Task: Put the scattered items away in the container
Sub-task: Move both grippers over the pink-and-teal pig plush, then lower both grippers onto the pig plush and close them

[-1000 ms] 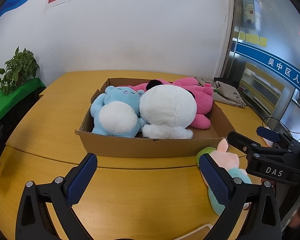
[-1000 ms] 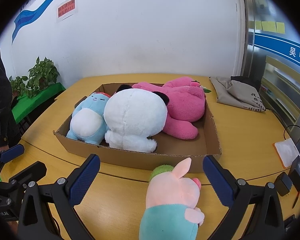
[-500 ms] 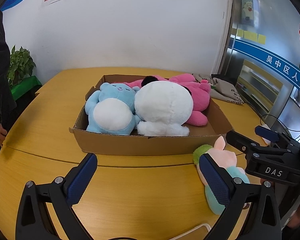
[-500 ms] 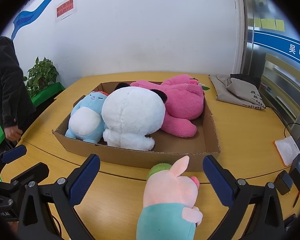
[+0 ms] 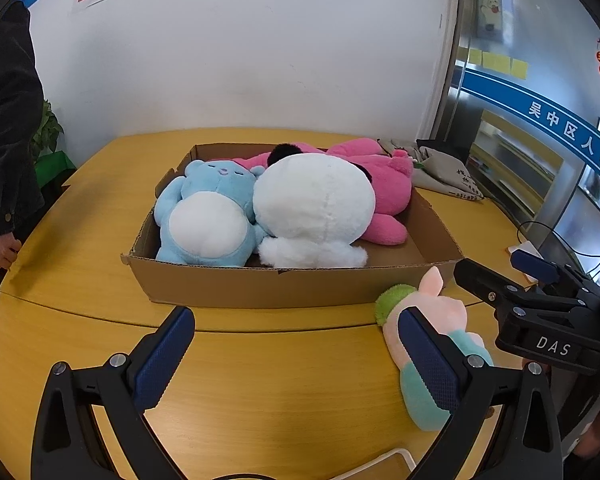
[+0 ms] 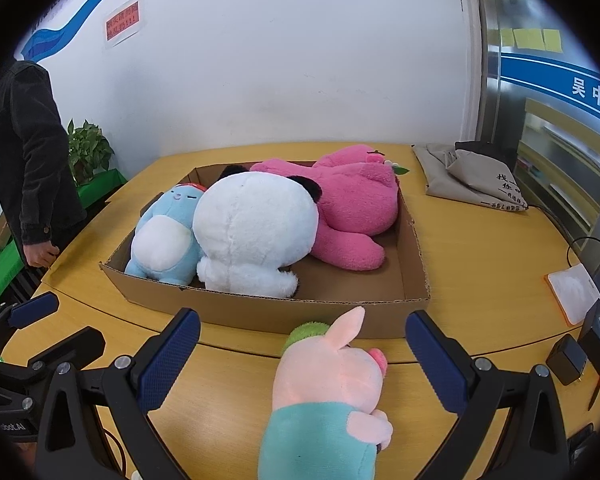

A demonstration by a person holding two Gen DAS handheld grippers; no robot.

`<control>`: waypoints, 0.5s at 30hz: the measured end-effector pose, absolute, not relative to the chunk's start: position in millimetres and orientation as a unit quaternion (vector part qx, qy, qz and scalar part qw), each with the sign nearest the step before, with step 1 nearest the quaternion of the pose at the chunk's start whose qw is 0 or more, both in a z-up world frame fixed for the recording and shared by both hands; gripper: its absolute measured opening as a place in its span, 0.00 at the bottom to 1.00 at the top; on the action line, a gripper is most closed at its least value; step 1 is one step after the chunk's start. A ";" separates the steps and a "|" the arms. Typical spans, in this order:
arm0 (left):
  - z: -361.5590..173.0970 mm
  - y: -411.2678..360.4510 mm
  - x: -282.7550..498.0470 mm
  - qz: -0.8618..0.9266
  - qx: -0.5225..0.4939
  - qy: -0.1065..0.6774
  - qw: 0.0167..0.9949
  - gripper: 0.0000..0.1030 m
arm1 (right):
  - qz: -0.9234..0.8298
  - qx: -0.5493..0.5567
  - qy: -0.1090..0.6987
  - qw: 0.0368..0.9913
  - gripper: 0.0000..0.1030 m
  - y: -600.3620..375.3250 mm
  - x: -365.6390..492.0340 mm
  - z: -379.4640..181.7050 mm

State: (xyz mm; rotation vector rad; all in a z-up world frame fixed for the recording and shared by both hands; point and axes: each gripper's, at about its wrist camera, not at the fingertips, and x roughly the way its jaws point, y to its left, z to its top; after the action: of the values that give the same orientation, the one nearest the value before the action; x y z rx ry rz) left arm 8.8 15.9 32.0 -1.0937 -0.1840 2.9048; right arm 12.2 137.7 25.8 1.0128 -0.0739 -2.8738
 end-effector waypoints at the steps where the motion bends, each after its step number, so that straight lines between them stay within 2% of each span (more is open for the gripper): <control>1: 30.8 17.5 6.8 0.932 -0.355 -0.062 0.021 1.00 | -0.942 0.332 -0.025 0.046 1.00 139.8 12.8 25.6; 10: 9.6 38.7 -23.8 0.902 -0.412 -0.096 0.086 1.00 | -0.939 0.340 -0.047 0.038 1.00 178.8 27.2 16.3; 15: -11.7 62.1 -44.7 0.878 -0.449 -0.105 0.128 1.00 | -0.927 0.366 -0.050 0.070 1.00 200.8 46.8 -1.5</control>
State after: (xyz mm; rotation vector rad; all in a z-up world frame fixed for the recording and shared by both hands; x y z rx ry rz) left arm -44.7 62.1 -11.7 -1.3045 -0.3057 2.5540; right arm 46.8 200.8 -1.5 1.1005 -0.1508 -2.7880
